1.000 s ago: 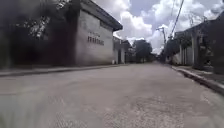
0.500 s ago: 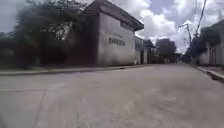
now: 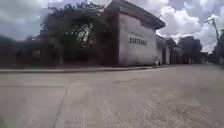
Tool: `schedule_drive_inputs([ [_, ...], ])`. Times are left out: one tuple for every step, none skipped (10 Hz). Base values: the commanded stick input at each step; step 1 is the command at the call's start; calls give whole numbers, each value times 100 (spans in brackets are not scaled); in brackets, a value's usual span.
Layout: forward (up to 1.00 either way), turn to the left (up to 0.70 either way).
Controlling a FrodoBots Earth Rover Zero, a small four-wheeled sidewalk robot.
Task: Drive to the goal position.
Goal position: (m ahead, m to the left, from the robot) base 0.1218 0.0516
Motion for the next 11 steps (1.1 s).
schedule_drive_inputs([
  [0,97],
  [0,97],
  [0,97],
  [0,97],
  [0,97],
  [0,97],
  [0,97],
  [0,98],
  [0,98],
  [0,99],
  [0,99],
])
